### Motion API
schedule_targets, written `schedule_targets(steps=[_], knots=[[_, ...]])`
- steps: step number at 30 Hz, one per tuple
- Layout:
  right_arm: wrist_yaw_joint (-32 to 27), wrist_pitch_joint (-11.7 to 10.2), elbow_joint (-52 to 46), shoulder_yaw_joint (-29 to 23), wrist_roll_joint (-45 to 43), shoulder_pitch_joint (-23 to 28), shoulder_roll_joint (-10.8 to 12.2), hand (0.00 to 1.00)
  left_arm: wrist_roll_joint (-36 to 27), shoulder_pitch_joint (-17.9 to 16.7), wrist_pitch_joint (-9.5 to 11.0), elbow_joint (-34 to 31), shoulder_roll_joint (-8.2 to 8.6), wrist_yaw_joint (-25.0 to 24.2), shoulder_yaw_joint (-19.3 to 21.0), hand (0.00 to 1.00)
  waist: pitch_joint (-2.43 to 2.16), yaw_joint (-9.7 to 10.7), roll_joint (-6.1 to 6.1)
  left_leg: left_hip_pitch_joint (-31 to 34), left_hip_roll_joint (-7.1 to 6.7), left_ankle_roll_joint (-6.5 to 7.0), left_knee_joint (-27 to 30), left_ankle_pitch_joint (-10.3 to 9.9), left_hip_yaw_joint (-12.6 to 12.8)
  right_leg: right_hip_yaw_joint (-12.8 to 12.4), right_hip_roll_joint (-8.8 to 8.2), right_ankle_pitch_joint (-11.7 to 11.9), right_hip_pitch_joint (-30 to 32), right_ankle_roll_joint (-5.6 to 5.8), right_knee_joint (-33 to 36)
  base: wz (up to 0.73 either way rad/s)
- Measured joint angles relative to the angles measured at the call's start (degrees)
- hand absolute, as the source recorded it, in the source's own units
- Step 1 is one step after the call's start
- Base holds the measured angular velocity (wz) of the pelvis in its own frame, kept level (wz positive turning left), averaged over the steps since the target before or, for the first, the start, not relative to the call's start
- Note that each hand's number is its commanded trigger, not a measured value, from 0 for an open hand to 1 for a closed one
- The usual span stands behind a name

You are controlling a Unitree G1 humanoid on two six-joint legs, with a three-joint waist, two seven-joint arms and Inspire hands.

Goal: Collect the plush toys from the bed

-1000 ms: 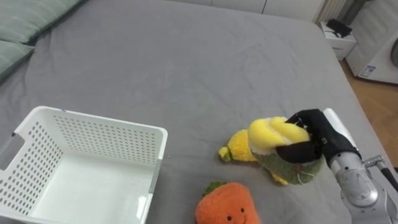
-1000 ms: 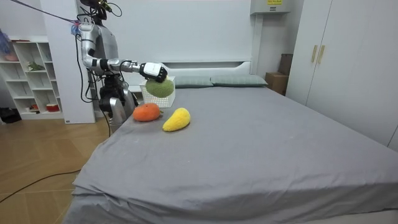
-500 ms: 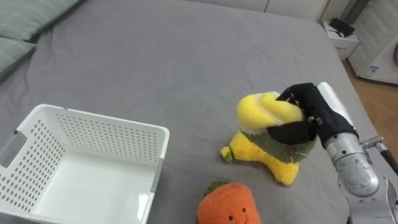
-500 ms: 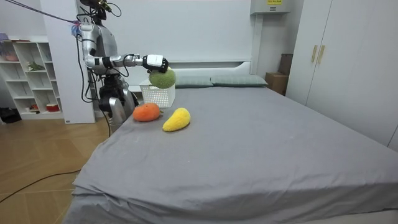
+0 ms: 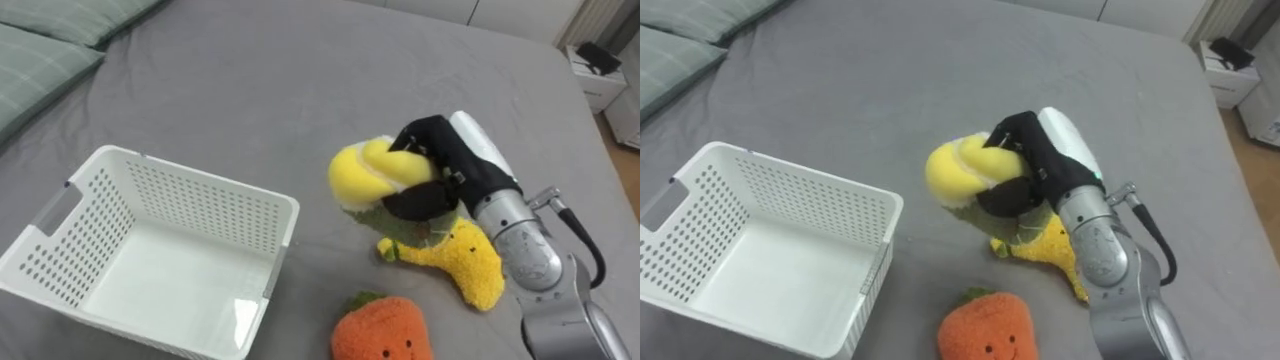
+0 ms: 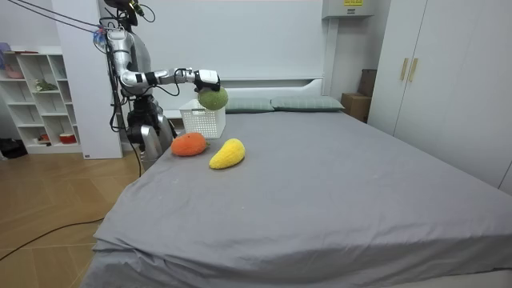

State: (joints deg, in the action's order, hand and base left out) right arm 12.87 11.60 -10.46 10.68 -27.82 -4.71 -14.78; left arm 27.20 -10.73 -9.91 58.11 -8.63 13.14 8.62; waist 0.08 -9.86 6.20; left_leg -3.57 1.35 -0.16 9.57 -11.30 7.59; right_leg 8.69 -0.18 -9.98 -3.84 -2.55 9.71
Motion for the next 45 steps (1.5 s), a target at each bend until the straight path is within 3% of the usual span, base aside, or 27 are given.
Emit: schedule_targets(steps=[6, 8, 11, 19, 27, 28, 30, 31, 32, 45], knots=[[1.1, 0.0, 0.0, 4.3, 0.0, -4.3, 0.0, 1.00, 0.0, 0.3, 0.0, 0.0, -0.59, 0.1, -2.6, 0.00, 0.38, -0.6, 0.74, 0.5, -0.11, 0.11, 0.1, 0.1, -1.0, 1.3, -0.21, 0.0, 0.0, 0.00, 0.0, 0.10], [1.9, 0.0, 0.0, 5.4, 0.0, -4.7, 0.0, 1.00, 0.0, 1.0, 0.1, 0.3, -0.78, 0.1, -3.3, 0.00, 0.65, -1.7, 1.34, 0.7, -0.17, 0.15, 0.2, 0.1, -1.3, 1.6, -0.26, 0.0, 0.0, 0.01, 0.1, 0.07], [2.9, 0.1, 0.0, 7.5, 0.0, -4.7, 0.5, 1.00, 0.0, 1.7, 0.1, 1.2, -0.87, 0.1, -3.3, 0.00, 0.40, -2.9, 1.91, 0.7, -0.19, 0.15, 0.2, 0.1, -1.6, 1.8, -0.25, 0.0, 0.0, 0.05, 0.1, 0.01], [4.4, 1.0, 0.1, 11.6, -3.7, -4.8, 2.3, 1.00, 1.8, 3.3, 0.0, 0.3, -1.23, -0.4, -3.4, 0.00, 0.53, -5.7, 1.71, 2.2, -0.58, 0.39, 0.4, 0.3, -3.1, 4.1, -0.76, 0.1, 0.4, 0.16, 0.0, 0.10], [7.2, 2.3, 1.3, 17.0, -5.1, -8.8, 3.3, 1.00, 2.8, 4.9, -0.8, 0.2, -1.48, -0.4, -5.9, 0.00, 0.74, -7.7, 1.35, 3.4, -0.99, 0.62, 0.8, 0.5, -4.6, 5.8, -0.81, 0.2, 1.0, 0.31, -0.1, 0.09], [7.6, 2.3, 2.0, 17.6, -5.1, -9.4, 3.9, 0.96, 2.9, 5.0, -1.2, 0.0, -1.50, -0.4, -6.6, 0.00, 0.74, -7.9, 1.35, 3.5, -1.03, 0.64, 0.8, 0.5, -4.8, 6.1, -0.81, 0.2, 1.0, 0.32, -0.1, 0.10], [7.8, 2.3, 3.6, 17.9, -5.1, -9.7, 5.2, 0.58, 3.7, 5.0, -1.3, -0.3, -1.43, -0.4, -6.7, 0.00, 0.70, -8.0, 1.40, 3.6, -1.16, 0.70, 0.8, 0.5, -5.3, 7.0, -0.90, 0.2, 0.9, 0.36, -0.2, 0.11], [7.8, 2.3, 4.8, 18.0, -5.1, -9.8, 5.8, 0.17, 3.9, 5.0, -1.4, -0.5, -1.43, -0.4, -6.7, 0.00, 0.71, -8.1, 1.39, 3.7, -1.22, 0.74, 0.8, 0.6, -5.4, 7.3, -0.97, 0.2, 0.9, 0.41, -0.2, 0.09], [7.8, 2.3, 6.2, 18.0, -5.4, -9.8, 6.4, 0.00, 3.9, 5.0, -1.4, -0.6, -1.43, -0.3, -6.7, 0.00, 0.72, -8.1, 1.37, 3.8, -1.28, 0.81, 0.8, 0.7, -5.5, 7.5, -1.04, 0.2, 0.9, 0.44, -0.2, 0.07], [7.8, 2.3, 8.3, 18.0, -6.2, -9.8, 7.6, 0.00, 3.9, 5.0, -1.8, -0.6, -1.40, -0.2, -6.8, 0.00, 0.79, -8.0, 1.27, 4.1, -2.13, 1.28, 0.8, 1.2, -7.1, 9.1, -1.80, 0.3, 0.6, 0.96, -0.1, 0.05]])
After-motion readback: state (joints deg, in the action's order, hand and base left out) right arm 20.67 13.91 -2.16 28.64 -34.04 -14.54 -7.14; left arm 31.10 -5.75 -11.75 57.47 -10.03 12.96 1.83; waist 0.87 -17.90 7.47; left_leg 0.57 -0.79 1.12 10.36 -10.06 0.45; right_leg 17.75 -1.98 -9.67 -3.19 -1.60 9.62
